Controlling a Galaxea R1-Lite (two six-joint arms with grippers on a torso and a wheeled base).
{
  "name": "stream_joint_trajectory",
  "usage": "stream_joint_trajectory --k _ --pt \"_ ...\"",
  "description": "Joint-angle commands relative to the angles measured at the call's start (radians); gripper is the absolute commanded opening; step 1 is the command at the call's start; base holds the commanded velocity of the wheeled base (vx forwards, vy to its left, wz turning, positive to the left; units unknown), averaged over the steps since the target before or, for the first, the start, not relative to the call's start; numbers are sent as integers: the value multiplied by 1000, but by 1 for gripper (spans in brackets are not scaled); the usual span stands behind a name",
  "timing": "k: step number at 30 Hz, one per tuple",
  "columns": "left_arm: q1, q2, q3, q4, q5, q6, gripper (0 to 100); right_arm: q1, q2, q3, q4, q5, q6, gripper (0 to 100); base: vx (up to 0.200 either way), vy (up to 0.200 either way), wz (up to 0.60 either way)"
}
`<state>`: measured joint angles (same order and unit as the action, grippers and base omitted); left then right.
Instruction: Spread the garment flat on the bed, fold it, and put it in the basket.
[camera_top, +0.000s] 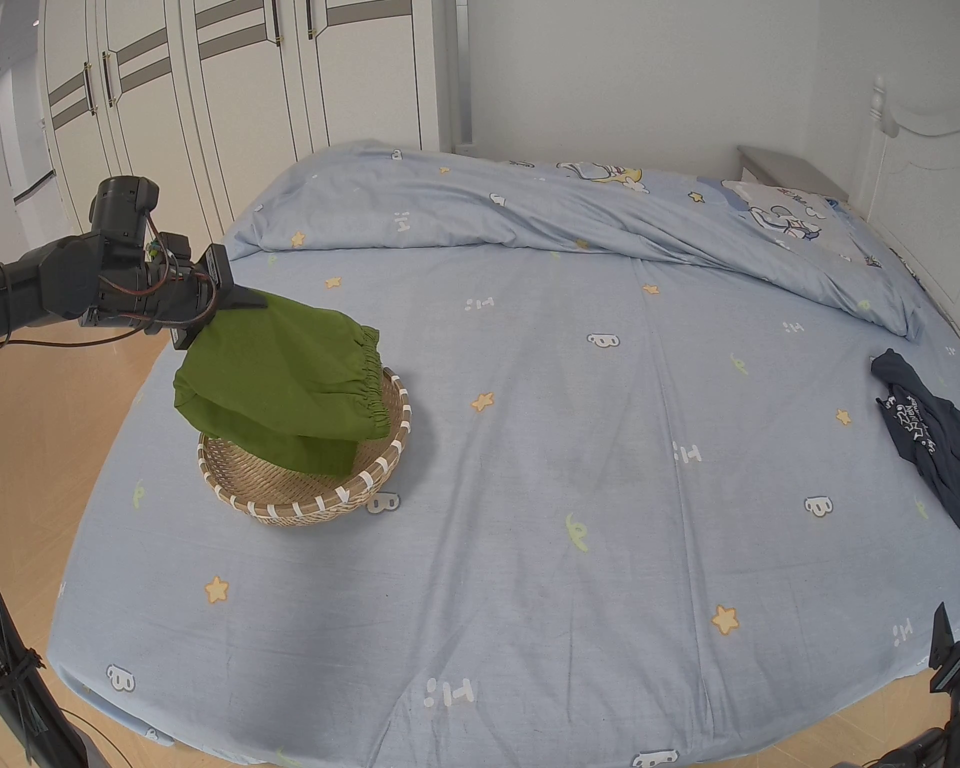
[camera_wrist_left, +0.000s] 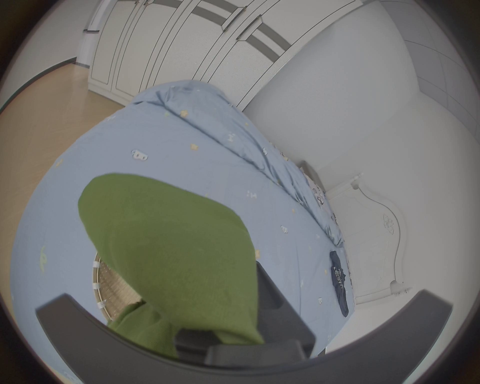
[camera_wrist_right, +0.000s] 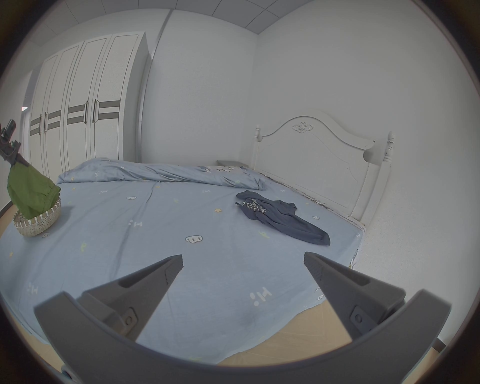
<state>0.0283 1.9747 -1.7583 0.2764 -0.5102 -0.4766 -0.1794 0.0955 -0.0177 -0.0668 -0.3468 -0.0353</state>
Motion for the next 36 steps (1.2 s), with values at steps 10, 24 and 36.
stream_joint_trajectory --k 10,24,36 --pt "68 27 180 -5 2 21 0 0 1 16 1 -4 0 100 0 0 0" --pt "105 66 214 -2 9 104 0 0 1 16 -1 -6 0 100 0 0 0" --pt "136 67 204 -6 13 105 100 0 1 16 -1 -11 0 100 0 0 0"
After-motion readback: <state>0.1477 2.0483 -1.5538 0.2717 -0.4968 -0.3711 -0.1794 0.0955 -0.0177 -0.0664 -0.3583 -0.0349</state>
